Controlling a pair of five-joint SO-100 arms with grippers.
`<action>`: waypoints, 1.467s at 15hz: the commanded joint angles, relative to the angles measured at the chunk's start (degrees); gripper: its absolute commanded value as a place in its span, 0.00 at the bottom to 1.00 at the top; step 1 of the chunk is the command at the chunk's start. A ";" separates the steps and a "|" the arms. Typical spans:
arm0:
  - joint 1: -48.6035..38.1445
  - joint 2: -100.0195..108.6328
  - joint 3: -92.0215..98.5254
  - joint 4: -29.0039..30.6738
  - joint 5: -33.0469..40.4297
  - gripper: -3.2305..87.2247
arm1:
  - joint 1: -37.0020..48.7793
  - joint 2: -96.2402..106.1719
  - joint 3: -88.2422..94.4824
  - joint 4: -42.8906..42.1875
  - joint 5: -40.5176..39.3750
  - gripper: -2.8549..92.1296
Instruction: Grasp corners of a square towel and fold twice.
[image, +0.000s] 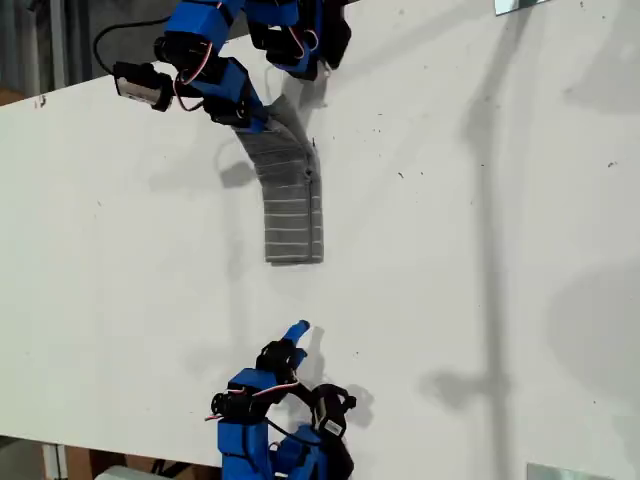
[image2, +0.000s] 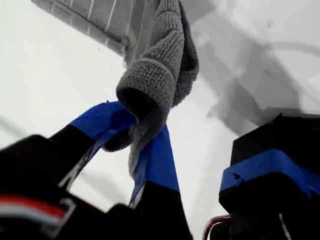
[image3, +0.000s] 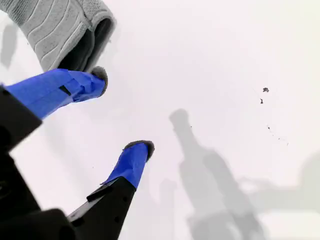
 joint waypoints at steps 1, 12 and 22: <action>0.88 0.26 -2.29 -0.09 -0.79 0.30 | -1.14 -2.20 -1.41 -4.48 -2.64 0.03; -5.27 38.23 25.66 8.00 -9.49 0.30 | -5.63 -36.12 -28.56 -12.83 -15.21 0.03; -5.19 48.43 32.70 10.63 -12.39 0.30 | -8.35 -60.47 -53.17 -21.01 -30.76 0.03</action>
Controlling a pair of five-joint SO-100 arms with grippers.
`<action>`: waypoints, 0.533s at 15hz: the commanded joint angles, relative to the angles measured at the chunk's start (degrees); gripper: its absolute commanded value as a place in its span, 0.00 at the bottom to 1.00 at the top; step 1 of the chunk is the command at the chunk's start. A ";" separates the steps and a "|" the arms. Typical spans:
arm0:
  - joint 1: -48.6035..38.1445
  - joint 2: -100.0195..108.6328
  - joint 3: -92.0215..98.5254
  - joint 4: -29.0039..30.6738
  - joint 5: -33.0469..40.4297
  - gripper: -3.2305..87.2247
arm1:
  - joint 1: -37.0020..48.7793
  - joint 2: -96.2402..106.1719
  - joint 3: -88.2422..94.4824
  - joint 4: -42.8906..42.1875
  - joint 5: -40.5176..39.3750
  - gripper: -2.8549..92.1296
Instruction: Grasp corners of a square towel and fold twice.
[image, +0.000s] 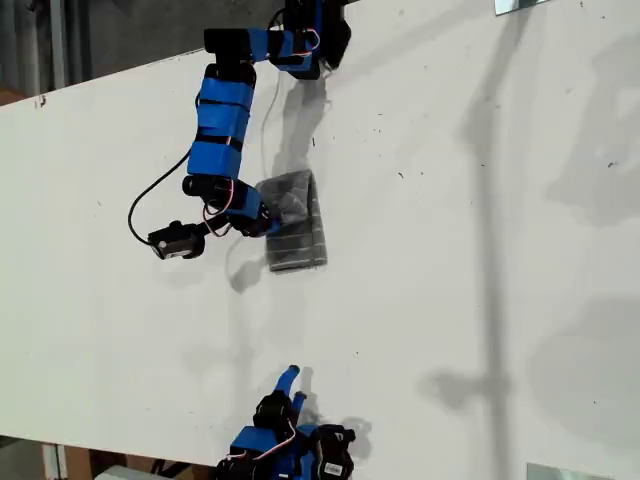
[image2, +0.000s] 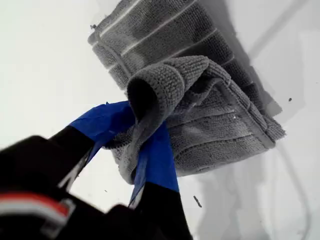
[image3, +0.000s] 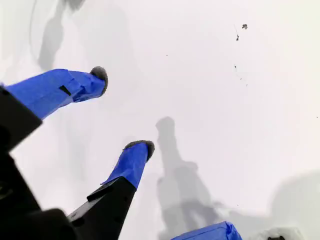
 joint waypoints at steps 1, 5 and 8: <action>0.18 1.41 0.18 0.70 -0.70 0.30 | -1.14 0.44 -4.75 -3.96 -0.88 0.03; 0.35 3.08 0.88 1.23 -1.23 0.30 | -1.93 -2.20 -7.56 -7.12 -0.88 0.03; 0.09 3.16 0.88 1.32 -0.79 0.30 | -2.72 -0.26 -7.38 -7.21 -0.53 0.25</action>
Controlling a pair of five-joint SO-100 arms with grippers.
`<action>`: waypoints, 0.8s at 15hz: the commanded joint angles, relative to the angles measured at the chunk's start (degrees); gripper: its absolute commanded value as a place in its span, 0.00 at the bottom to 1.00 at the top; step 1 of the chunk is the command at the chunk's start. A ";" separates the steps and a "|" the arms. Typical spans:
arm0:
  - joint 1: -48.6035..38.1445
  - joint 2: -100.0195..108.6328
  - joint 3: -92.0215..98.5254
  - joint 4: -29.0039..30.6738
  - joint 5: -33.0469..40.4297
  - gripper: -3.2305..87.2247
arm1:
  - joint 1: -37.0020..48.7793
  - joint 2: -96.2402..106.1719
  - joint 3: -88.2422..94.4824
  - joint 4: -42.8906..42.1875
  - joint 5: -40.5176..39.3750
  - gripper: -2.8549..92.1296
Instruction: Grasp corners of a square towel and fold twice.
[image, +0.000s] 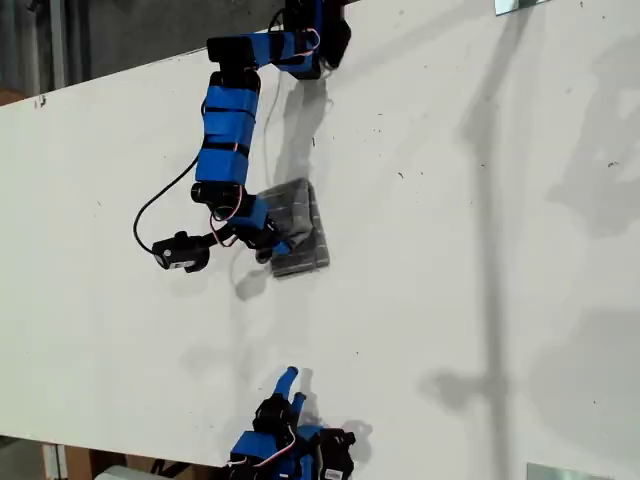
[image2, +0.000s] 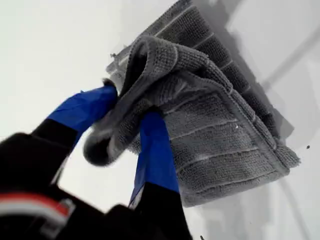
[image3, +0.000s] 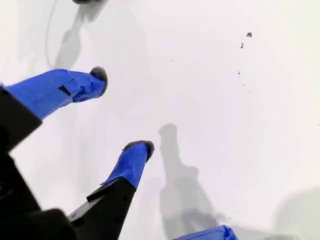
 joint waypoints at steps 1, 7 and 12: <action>0.00 0.09 -0.44 0.35 0.18 0.30 | -0.70 4.39 -3.43 -0.62 -0.35 0.26; -0.62 1.32 -0.09 0.26 -0.18 0.30 | 7.12 30.06 19.34 1.41 5.71 0.31; 3.34 11.69 8.26 -3.16 -6.59 0.30 | -0.97 68.12 67.94 -12.13 23.47 0.34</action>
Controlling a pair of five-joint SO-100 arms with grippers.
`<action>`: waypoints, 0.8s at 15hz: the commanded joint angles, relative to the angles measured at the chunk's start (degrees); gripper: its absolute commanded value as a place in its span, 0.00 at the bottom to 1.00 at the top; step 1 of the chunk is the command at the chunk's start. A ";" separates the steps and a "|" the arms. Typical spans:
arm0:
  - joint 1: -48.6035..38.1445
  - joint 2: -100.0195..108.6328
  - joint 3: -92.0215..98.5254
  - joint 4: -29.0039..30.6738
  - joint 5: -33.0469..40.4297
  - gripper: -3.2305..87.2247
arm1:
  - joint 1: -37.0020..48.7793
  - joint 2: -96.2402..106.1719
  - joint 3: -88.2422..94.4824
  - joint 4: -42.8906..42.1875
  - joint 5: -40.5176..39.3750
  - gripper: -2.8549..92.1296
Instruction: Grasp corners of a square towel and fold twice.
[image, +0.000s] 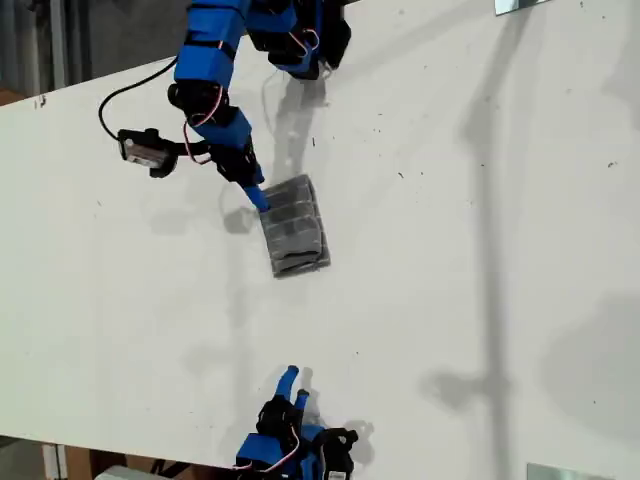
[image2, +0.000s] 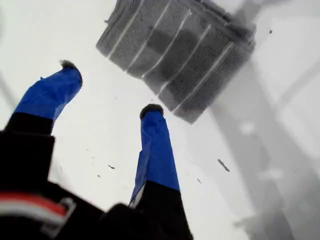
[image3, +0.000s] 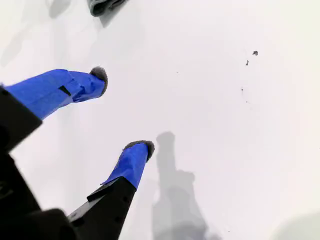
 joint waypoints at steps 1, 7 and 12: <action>1.23 6.24 4.22 -1.67 -2.11 0.30 | -7.21 18.81 21.53 -8.35 10.20 0.35; 3.87 27.07 16.17 -2.46 -5.89 0.27 | -15.38 56.25 49.39 -3.43 28.21 0.44; 0.18 26.72 23.20 -6.42 -5.36 0.26 | -15.82 67.06 52.21 9.40 34.45 0.36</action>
